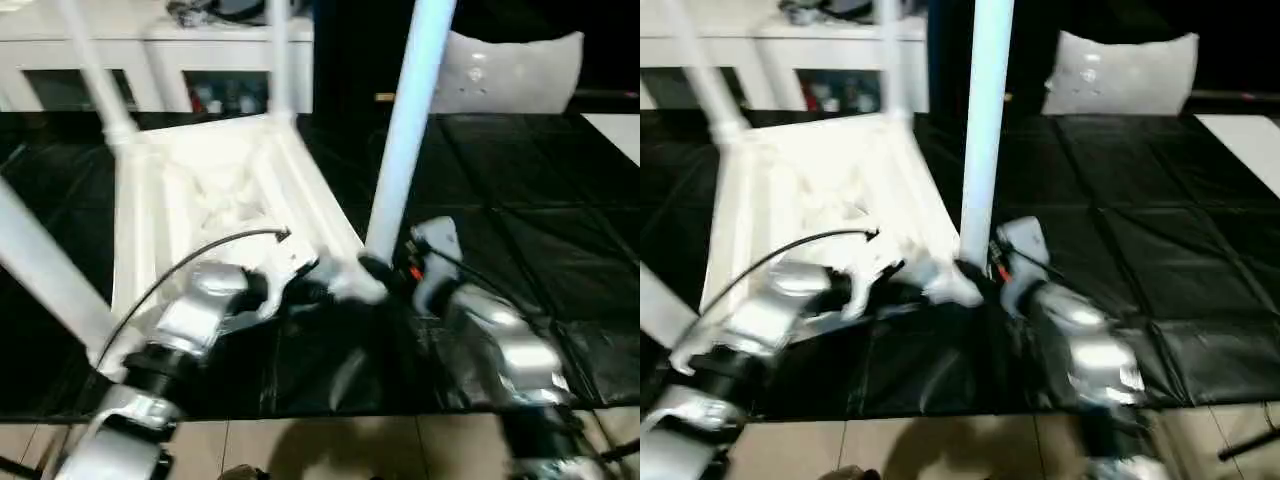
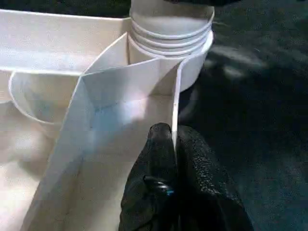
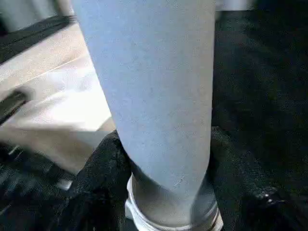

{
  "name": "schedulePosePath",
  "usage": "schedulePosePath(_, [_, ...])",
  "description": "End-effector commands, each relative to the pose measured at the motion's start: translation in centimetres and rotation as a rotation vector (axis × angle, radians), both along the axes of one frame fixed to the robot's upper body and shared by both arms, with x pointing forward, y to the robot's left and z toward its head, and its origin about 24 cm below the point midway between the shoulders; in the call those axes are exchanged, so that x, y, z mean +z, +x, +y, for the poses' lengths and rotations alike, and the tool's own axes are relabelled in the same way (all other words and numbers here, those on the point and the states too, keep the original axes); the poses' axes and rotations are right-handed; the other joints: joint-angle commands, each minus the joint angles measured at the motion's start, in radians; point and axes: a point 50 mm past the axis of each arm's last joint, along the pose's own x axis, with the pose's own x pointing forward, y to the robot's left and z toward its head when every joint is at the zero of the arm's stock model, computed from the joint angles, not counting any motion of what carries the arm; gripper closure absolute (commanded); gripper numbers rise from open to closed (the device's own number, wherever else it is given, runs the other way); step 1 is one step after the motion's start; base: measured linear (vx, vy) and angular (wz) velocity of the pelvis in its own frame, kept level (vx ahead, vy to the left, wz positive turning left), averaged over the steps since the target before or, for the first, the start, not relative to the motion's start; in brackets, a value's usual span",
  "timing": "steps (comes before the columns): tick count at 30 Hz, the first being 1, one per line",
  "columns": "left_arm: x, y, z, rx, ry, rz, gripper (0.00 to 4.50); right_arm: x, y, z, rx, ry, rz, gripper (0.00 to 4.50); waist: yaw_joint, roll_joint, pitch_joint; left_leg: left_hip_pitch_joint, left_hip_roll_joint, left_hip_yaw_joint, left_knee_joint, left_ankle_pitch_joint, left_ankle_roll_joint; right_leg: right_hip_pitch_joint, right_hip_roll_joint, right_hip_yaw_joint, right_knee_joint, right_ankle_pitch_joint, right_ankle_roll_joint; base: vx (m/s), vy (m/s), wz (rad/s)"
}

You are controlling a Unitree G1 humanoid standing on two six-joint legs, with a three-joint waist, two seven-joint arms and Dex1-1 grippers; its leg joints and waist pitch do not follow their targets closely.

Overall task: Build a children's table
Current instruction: Rotate leg to tighten

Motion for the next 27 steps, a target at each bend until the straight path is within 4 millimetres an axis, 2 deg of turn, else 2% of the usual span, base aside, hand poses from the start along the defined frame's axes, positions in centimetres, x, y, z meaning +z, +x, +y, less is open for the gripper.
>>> schedulePosePath(1, [2.7, 0.3, -4.7, -0.007, -0.113, -0.107, 4.5, -1.7, -1.4, 6.5, 0.175, 0.073, 0.136, 2.48, -0.003, -0.003, -0.038, 0.018, 0.033, -0.032, -0.083, -0.465, -0.052, 0.005, -0.058, 0.037, -0.118, -0.55, -0.108, 0.0, 0.0, 0.0])
schedulePosePath(3, [2.8, 0.4, -5.1, 0.02, -0.113, -0.121, 4.5, -1.7, -1.0, 6.9, 0.15, 0.053, 0.131, 2.48, -0.007, -0.001, -0.04, 0.019, 0.034, -0.034, -0.087, -0.481, -0.051, 0.008, -0.055, 0.036, -0.118, -0.525, -0.105, 0.0, 0.0, 0.0])
schedulePosePath(4, [2.9, 0.3, -5.7, 0.039, -0.12, -0.124, 4.5, -1.7, -0.7, 7.3, 0.105, 0.041, 0.13, 2.48, -0.006, 0.002, -0.043, 0.02, 0.035, -0.034, -0.086, -0.478, -0.053, 0.009, -0.056, 0.037, -0.116, -0.503, -0.109, 0.0, 0.0, 0.0])
schedulePosePath(6, [3.2, 0.2, -6.3, 0.054, -0.127, -0.134, 4.5, -1.6, -0.5, 7.5, 0.067, 0.04, 0.121, 2.48, -0.007, 0.001, -0.045, 0.018, 0.035, -0.031, -0.089, -0.459, -0.048, 0.01, -0.054, 0.039, -0.113, -0.441, -0.124, 0.0, 0.0, 0.0])
schedulePosePath(7, [3.2, 0.2, -6.2, 0.05, -0.123, -0.138, 4.5, -1.6, -0.5, 7.3, 0.07, 0.04, 0.1, 2.48, -0.003, 0.0, -0.051, 0.017, 0.035, -0.027, -0.089, -0.424, -0.036, 0.016, -0.052, 0.042, -0.109, -0.358, -0.138, 0.0, 0.0, 0.0])
schedulePosePath(8, [3.2, 0.1, -6.2, 0.05, -0.119, -0.139, 4.5, -1.5, -0.5, 7.2, 0.069, 0.038, 0.089, 2.48, -0.002, -0.001, -0.051, 0.014, 0.035, -0.025, -0.089, -0.407, -0.03, 0.016, -0.051, 0.044, -0.107, -0.33, -0.144, 0.0, 0.0, 0.0])
schedulePosePath(9, [3.2, 0.1, -6.2, 0.05, -0.117, -0.14, 4.5, -1.5, -0.5, 7.2, 0.067, 0.037, 0.081, 1.95, -0.001, -0.001, -0.053, 0.011, 0.034, -0.023, -0.087, -0.377, -0.019, 0.019, -0.05, 0.046, -0.102, -0.285, -0.156, 0.0, 0.0, 0.0])
schedulePosePath(11, [3.0, 0.1, -5.6, 0.035, -0.103, -0.147, 4.5, -1.4, -0.4, 6.2, 0.06, 0.059, 0.054, 1.95, 0.001, 0.001, -0.056, 0.011, 0.034, -0.02, -0.084, -0.351, -0.006, 0.022, -0.05, 0.048, -0.099, -0.251, -0.172, 0.0, 0.0, 0.0])
schedulePosePath(13, [2.9, 0.0, -4.7, 0.018, -0.087, -0.151, 4.5, -1.1, -0.4, 4.8, 0.069, 0.076, 0.02, 1.71, 0.005, -0.001, -0.059, 0.01, 0.032, -0.016, -0.08, -0.315, 0.012, 0.025, -0.052, 0.05, -0.099, -0.235, -0.182, 0.0, 0.0, 0.0])
schedulePosePath(14, [2.9, 0.0, -4.7, 0.018, -0.087, -0.151, 4.5, -1.1, -0.4, 4.8, 0.069, 0.076, 0.02, 1.61, 0.005, -0.001, -0.059, 0.01, 0.032, -0.016, -0.08, -0.315, 0.012, 0.025, -0.052, 0.05, -0.099, -0.235, -0.182, 0.0, 0.0, 0.0])
schedulePosePath(15, [2.8, 0.0, -4.2, 0.005, -0.082, -0.155, 4.5, -1.0, -0.4, 4.2, 0.084, 0.077, -0.003, 1.44, 0.009, 0.001, -0.06, 0.009, 0.033, -0.015, -0.079, -0.287, 0.023, 0.027, -0.05, 0.05, -0.097, -0.21, -0.188, 0.0, 0.0, 0.0])
schedulePosePath(17, [2.6, -0.1, -3.0, -0.028, -0.066, -0.151, 4.5, -0.6, -0.5, 2.4, 0.113, 0.081, -0.044, 1.29, 0.011, 0.0, -0.063, 0.007, 0.033, -0.014, -0.077, -0.281, 0.034, 0.032, -0.049, 0.049, -0.095, -0.195, -0.191, 0.0, 0.0, 0.0])
schedulePosePath(18, [2.5, -0.2, -2.3, -0.057, -0.054, -0.15, 4.5, -0.2, -0.6, 1.6, 0.15, 0.082, -0.069, 1.29, 0.012, 0.0, -0.065, 0.003, 0.033, -0.014, -0.075, -0.253, 0.044, 0.036, -0.049, 0.048, -0.091, -0.156, -0.2, 0.0, 0.0, 0.0])
schedulePosePath(19, [2.4, -0.2, -1.9, -0.076, -0.047, -0.149, 4.5, 0.0, -0.8, 1.2, 0.175, 0.082, -0.084, 1.19, 0.014, 0.005, -0.07, 0.003, 0.034, -0.014, -0.071, -0.217, 0.053, 0.039, -0.05, 0.047, -0.083, -0.097, -0.216, 0.0, 0.0, 0.0])
schedulePosePath(20, [2.3, -0.3, -1.5, -0.097, -0.04, -0.148, 4.5, 0.2, -0.8, 0.6, 0.198, 0.073, -0.099, 1.08, 0.014, 0.005, -0.07, 0.003, 0.034, -0.014, -0.071, -0.217, 0.053, 0.039, -0.05, 0.047, -0.083, -0.097, -0.216, 0.0, 0.0, 0.0])
schedulePosePath(21, [2.3, -0.4, -1.0, -0.126, -0.035, -0.151, 4.5, 0.3, -0.9, 0.1, 0.224, 0.065, -0.112, 0.98, 0.016, 0.006, -0.074, 0.003, 0.034, -0.013, -0.064, -0.165, 0.073, 0.039, -0.047, 0.044, -0.072, -0.001, -0.244, 0.0, 0.0, 0.0])
schedulePosePath(22, [2.3, -0.6, -0.3, -0.172, -0.024, -0.143, 4.5, 0.6, -1.1, -0.8, 0.274, 0.042, -0.127, 0.98, 0.014, 0.004, -0.077, 0.002, 0.034, -0.012, -0.061, -0.146, 0.083, 0.041, -0.045, 0.044, -0.068, 0.035, -0.254, 0.0, 0.0, 0.0])
schedulePosePath(23, [2.2, -0.7, 0.0, -0.19, -0.019, -0.139, 4.5, 0.7, -1.2, -1.2, 0.295, 0.033, -0.133, 0.85, 0.018, 0.005, -0.08, -0.001, 0.033, -0.012, -0.055, -0.113, 0.101, 0.043, -0.045, 0.042, -0.06, 0.088, -0.269, 0.0, 0.0, 0.0])
schedulePosePath(25, [2.1, -1.0, 0.9, -0.277, 0.013, -0.127, 4.5, 1.0, -1.5, -2.3, 0.39, -0.002, -0.135, 0.76, 0.019, 0.005, -0.078, -0.003, 0.035, -0.009, -0.054, -0.119, 0.114, 0.039, -0.046, 0.041, -0.059, 0.092, -0.287, 0.0, 0.0, 0.0])
schedulePosePath(26, [2.0, -1.1, 1.0, -0.291, 0.019, -0.125, 4.5, 1.0, -1.6, -2.4, 0.408, -0.009, -0.135, 0.66, 0.023, 0.007, -0.077, -0.003, 0.034, -0.011, -0.054, -0.135, 0.113, 0.04, -0.046, 0.038, -0.061, 0.068, -0.287, 0.0, 0.0, 0.0])
schedulePosePath(27, [2.0, -1.2, 1.3, -0.321, 0.032, -0.121, 4.5, 1.1, -1.7, -2.7, 0.443, -0.025, -0.133, 0.58, 0.028, 0.006, -0.075, 0.003, 0.039, -0.01, -0.056, -0.177, 0.098, 0.037, -0.048, 0.039, -0.066, -0.002, -0.285, 0.0, 0.0, 0.0])
